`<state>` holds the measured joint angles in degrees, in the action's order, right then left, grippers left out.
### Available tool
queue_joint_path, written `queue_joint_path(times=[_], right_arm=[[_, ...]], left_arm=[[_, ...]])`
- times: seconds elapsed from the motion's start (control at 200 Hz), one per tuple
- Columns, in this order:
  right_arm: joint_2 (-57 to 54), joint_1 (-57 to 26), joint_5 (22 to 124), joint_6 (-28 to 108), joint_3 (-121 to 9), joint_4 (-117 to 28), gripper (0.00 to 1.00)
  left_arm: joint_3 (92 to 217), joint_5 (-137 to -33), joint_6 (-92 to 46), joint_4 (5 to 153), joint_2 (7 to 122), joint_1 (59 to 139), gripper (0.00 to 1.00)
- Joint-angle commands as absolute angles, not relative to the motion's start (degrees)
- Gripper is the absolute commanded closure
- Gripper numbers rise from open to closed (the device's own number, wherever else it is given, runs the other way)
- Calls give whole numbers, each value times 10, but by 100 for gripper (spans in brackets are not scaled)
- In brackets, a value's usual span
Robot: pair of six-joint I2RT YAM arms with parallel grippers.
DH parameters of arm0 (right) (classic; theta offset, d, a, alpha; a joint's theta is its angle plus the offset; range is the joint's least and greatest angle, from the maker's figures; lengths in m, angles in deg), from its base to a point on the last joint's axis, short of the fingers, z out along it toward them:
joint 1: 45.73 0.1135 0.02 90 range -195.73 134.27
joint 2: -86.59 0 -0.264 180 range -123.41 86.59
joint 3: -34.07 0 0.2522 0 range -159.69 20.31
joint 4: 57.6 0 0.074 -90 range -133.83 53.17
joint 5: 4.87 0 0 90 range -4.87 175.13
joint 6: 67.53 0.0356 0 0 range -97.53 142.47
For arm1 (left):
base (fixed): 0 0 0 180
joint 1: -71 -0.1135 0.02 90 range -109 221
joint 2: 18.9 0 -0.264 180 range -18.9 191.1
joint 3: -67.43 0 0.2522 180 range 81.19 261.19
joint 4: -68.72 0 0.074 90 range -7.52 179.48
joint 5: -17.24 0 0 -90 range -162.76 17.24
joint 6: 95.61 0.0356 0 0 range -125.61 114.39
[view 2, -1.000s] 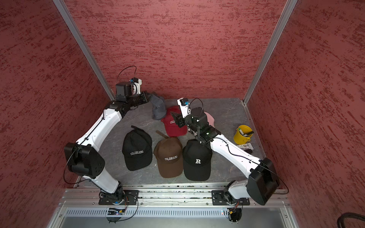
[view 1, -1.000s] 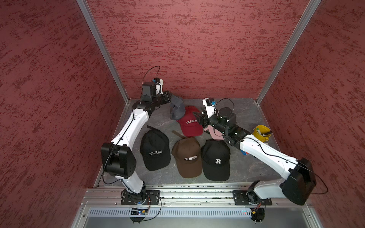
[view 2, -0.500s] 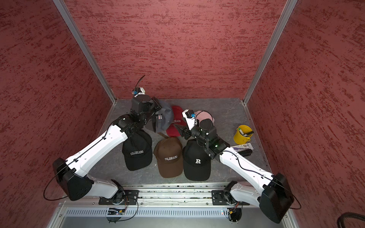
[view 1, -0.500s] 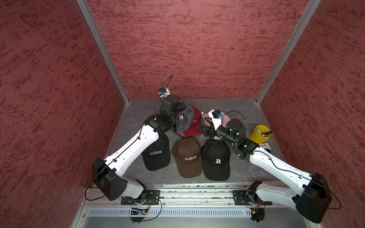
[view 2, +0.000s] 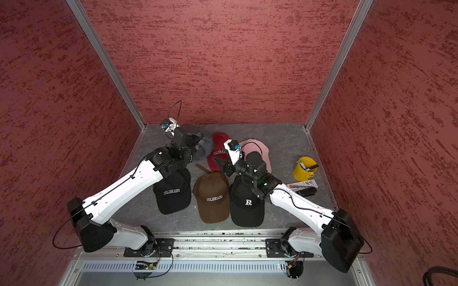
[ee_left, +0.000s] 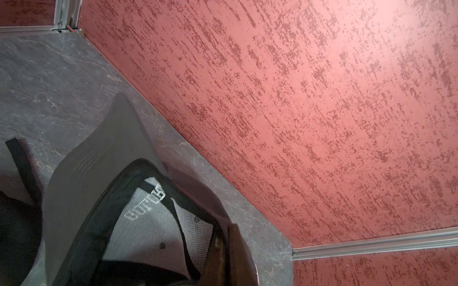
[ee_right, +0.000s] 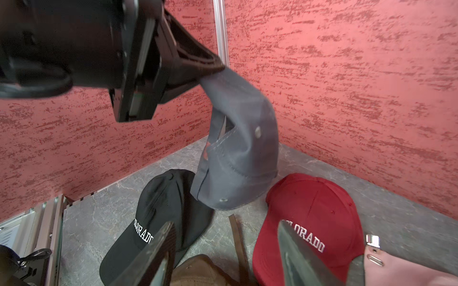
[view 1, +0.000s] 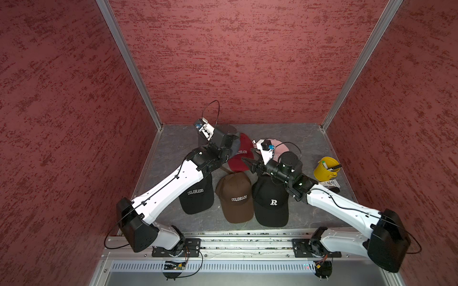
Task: Open the adjustable buckle of the baseball cap
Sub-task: Pick up the baseball cap from the center of the board.
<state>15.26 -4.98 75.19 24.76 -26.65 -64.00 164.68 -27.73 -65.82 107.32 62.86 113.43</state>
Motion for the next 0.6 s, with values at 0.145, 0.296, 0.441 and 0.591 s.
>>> queue_joint_path(times=[0.145, 0.296, 0.441, 0.591], right_arm=[[119, -32, 784, 241, -305, -695, 36], [105, -31, 802, 240, -311, -709, 40], [97, -32, 791, 245, -312, -722, 53], [84, -32, 777, 246, -323, -716, 54]], left_arm=[[1660, -252, -668, 1065, 611, 1151, 100], [1656, -249, -675, 1061, 611, 1168, 100], [1648, -242, -683, 1050, 607, 1183, 100], [1647, -237, -682, 1045, 605, 1188, 100]])
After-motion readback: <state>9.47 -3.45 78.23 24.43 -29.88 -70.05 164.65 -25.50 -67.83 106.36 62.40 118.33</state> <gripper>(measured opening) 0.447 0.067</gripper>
